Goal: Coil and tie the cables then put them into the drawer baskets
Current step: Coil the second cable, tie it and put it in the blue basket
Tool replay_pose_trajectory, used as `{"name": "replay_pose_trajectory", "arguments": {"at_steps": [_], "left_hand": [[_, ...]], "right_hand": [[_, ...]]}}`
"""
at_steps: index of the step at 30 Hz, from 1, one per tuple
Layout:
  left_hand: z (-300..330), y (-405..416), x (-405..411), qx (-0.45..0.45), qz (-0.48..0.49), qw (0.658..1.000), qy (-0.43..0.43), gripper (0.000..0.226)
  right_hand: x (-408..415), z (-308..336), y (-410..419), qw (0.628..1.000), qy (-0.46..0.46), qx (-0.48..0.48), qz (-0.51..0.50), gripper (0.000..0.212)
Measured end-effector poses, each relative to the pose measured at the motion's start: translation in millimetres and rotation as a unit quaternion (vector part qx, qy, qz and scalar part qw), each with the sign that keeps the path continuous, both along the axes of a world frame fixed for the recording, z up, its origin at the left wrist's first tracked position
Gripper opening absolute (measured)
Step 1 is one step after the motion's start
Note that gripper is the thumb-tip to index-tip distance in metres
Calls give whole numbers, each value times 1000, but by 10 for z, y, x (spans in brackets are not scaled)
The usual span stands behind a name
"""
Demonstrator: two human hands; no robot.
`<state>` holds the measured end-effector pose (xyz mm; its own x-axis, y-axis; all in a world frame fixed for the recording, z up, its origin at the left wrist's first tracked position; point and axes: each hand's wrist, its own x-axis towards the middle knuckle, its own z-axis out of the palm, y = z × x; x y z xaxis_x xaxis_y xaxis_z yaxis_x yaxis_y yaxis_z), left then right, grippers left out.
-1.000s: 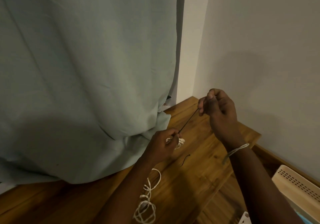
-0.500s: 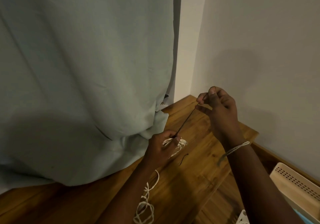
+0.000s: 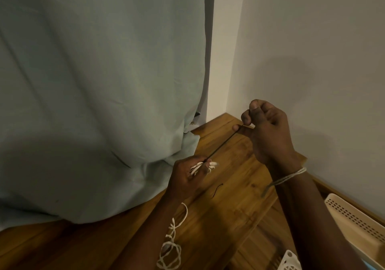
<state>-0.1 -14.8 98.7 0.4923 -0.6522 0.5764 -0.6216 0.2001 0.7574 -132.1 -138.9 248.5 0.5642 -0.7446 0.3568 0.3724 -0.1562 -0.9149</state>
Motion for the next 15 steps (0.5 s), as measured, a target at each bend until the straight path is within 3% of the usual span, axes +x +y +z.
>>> {"name": "replay_pose_trajectory", "arguments": {"at_steps": [3,5,8,15], "left_hand": [[-43,-10,26,13,14,1000,7,24],[-64,2,52,20,32,999,17,25],[-26,22,67,19,42,999,3,33],[106,45,130,18,50,990,-132,27]], "right_hand": [[-55,-47,-62,997,54,-53,34,25],[-122,-90,-136,975,134,-165,62,22],[-125,-228,-132,879,263,-395,45,12],[28,-558,-28,710,429,-558,27,37]]}}
